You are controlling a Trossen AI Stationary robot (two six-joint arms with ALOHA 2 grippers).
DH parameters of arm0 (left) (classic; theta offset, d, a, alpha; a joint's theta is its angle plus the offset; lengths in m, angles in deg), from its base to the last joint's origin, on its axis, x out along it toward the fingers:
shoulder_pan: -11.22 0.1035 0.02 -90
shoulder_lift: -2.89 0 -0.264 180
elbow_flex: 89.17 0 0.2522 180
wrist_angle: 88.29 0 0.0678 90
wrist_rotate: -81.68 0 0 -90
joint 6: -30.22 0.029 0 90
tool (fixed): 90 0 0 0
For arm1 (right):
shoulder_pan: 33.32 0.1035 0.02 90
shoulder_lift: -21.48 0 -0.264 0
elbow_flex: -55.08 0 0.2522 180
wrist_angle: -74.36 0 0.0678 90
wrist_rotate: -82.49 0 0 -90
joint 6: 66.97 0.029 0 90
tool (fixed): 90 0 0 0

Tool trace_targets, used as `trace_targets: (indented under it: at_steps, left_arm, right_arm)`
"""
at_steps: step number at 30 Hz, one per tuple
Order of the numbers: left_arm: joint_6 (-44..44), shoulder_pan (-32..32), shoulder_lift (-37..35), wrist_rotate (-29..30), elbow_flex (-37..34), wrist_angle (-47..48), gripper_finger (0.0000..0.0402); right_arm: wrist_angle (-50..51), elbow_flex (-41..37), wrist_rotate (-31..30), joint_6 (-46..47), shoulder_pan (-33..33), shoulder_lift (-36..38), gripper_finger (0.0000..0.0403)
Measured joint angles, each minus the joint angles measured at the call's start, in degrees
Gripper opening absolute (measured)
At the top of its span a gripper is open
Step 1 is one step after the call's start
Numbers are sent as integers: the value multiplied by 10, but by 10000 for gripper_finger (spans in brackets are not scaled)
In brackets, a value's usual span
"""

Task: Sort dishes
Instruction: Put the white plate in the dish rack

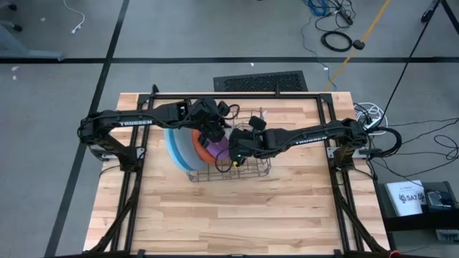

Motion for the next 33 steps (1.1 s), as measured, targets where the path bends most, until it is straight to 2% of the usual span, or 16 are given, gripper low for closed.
trace_targets:
  at_steps: [5,10,12,15,17,21,33]
  left_arm:
    - [12,0,-8,6,0,5,34]
    - [15,-1,-28,10,1,3,34]
    - [15,0,-33,3,1,5,34]
    - [15,-1,-34,-3,1,14,35]
    - [15,-1,-32,-8,1,18,40]
    - [13,-2,-23,-27,1,23,43]
    - [12,-9,-23,-25,0,13,47]
  right_arm:
    - [6,0,-8,13,-3,0,0]
    - [42,0,-64,51,-4,0,0]
    - [39,1,-49,48,-8,1,0]
    - [22,0,18,21,-14,-1,0]
    - [5,0,36,2,-15,-3,0]
    - [-15,0,50,-10,-11,-3,0]
    - [-34,0,70,-46,-11,-3,0]
